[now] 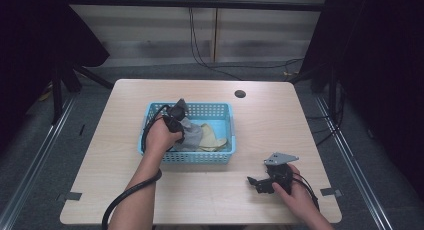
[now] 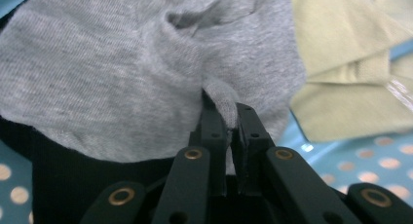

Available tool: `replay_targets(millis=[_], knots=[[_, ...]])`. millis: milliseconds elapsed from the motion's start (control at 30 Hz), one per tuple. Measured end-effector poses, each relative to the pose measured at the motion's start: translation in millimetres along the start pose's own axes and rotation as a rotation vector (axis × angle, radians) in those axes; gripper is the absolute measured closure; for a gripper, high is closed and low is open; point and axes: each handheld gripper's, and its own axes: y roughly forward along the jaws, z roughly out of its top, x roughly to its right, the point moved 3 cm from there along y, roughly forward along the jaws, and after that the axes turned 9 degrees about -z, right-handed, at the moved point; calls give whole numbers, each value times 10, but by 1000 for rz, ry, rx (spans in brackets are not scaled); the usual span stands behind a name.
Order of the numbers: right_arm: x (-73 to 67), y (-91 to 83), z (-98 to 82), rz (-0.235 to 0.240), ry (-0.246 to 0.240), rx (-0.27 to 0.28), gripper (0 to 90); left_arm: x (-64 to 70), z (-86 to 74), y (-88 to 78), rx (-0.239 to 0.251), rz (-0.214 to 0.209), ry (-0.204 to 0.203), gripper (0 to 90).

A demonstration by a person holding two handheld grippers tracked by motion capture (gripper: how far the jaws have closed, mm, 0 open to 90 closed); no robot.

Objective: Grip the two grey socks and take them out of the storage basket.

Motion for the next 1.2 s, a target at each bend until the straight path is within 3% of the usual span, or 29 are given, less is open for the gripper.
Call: replay_targets(millis=[533, 733, 1033, 1200], knots=[[0, 0, 1, 1, 2, 0, 94, 115, 41, -387, 4, -52, -4, 852], [0, 0, 1, 1, 1, 0, 94, 172, 75, -515, -5, -49, 16, 852], [0, 0, 1, 1, 1, 1, 94, 243, 143, -757, 12, -71, 7, 851], [1, -2, 1, 1, 0, -2, 94, 267, 158, -874, 12, -59, 13, 851]])
